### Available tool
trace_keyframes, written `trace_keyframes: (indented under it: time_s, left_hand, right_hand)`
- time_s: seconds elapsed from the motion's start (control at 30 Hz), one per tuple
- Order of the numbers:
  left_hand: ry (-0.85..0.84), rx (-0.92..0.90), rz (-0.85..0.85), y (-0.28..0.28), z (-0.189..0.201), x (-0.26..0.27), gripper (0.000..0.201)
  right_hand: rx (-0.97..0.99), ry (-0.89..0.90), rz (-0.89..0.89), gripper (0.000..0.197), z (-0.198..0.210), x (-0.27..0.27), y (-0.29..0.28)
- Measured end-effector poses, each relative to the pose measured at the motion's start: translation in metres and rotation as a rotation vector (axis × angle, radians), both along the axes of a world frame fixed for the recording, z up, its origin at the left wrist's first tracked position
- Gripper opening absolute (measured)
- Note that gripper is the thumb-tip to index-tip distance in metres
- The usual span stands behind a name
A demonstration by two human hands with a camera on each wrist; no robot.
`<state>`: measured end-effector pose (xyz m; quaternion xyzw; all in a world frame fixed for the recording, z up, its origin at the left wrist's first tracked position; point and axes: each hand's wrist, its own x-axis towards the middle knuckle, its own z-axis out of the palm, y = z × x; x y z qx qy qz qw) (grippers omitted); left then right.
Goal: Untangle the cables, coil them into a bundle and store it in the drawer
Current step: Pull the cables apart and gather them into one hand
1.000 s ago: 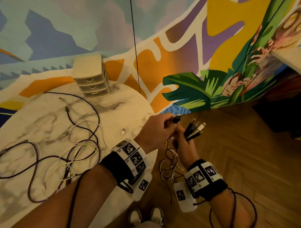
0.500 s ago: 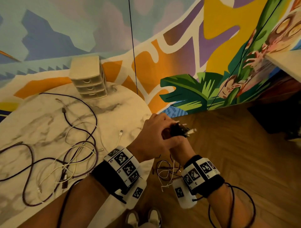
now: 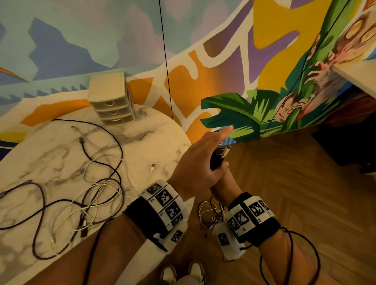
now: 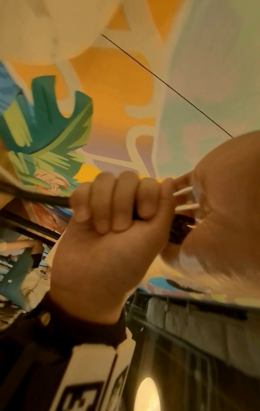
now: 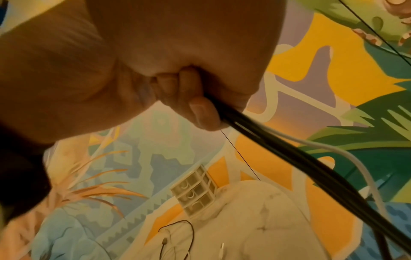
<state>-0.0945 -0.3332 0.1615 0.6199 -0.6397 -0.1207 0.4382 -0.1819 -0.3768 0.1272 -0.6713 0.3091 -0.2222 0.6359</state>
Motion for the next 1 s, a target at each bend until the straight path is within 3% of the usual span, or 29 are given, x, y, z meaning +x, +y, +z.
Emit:
trace_keyframes:
  time_s: [0.1,0.17,0.27,0.33,0.4,0.5,0.53,0.57,0.6,0.63,0.7,0.77,0.83,0.9,1.0]
  left_hand:
    - [-0.236,0.024,-0.109,-0.007,0.008,0.011,0.053]
    - [-0.292,0.009,-0.089,-0.007,0.007,0.014,0.035]
    - [-0.368,-0.053,-0.031,-0.005,-0.002,0.012,0.017]
    - [-0.399,-0.099,-0.009,-0.004,-0.008,0.011,0.010]
    - [-0.426,-0.153,-0.025,-0.004,-0.012,0.008,0.009]
    - [-0.546,-0.273,-0.083,-0.002,-0.017,0.003,0.011]
    - [-0.575,-0.306,-0.103,-0.002,-0.019,0.002,0.010]
    - [-0.593,-0.329,-0.117,-0.002,-0.022,0.002,0.009]
    - [-0.599,-0.335,-0.120,-0.001,-0.025,0.004,0.011]
    - [-0.594,-0.320,-0.123,0.000,-0.028,0.004,0.013]
    - [-0.493,-0.222,-0.092,0.003,-0.030,0.005,0.015]
    - [-0.221,-0.041,-0.022,0.005,-0.028,0.012,0.020]
    - [0.106,0.089,0.120,0.006,-0.036,0.032,0.027]
    - [0.288,0.230,0.332,0.010,-0.063,0.064,0.031]
    - [0.180,0.802,0.486,0.039,-0.129,0.119,0.027]
  right_hand:
    - [-0.089,0.041,0.011,0.018,-0.002,0.002,-0.004]
    - [-0.111,0.053,0.013,0.011,-0.007,0.004,-0.006]
    - [-0.108,-0.022,0.035,0.027,-0.014,0.010,-0.002]
    - [-0.119,-0.073,0.023,0.024,-0.017,0.007,-0.005]
    - [-0.168,0.048,0.025,0.024,-0.017,0.009,0.000]
    - [-0.278,0.501,-0.010,0.026,-0.009,0.012,0.016]
    - [-0.387,0.701,-0.145,0.026,-0.007,0.013,0.014]
    - [-0.395,0.744,-0.154,0.028,-0.014,0.012,0.012]
    - [-0.293,0.674,-0.034,0.030,-0.018,0.002,0.006]
    - [-0.342,0.663,0.027,0.029,-0.031,-0.002,0.002]
    - [-0.233,0.373,0.171,0.032,-0.030,0.005,0.007]
    - [-0.137,0.119,0.091,0.036,-0.040,0.005,0.006]
    - [-0.102,0.133,0.020,0.040,-0.049,0.017,0.011]
    - [-0.057,0.243,0.006,0.041,-0.061,0.015,0.010]
    - [0.014,0.273,0.003,0.038,-0.074,0.004,0.006]
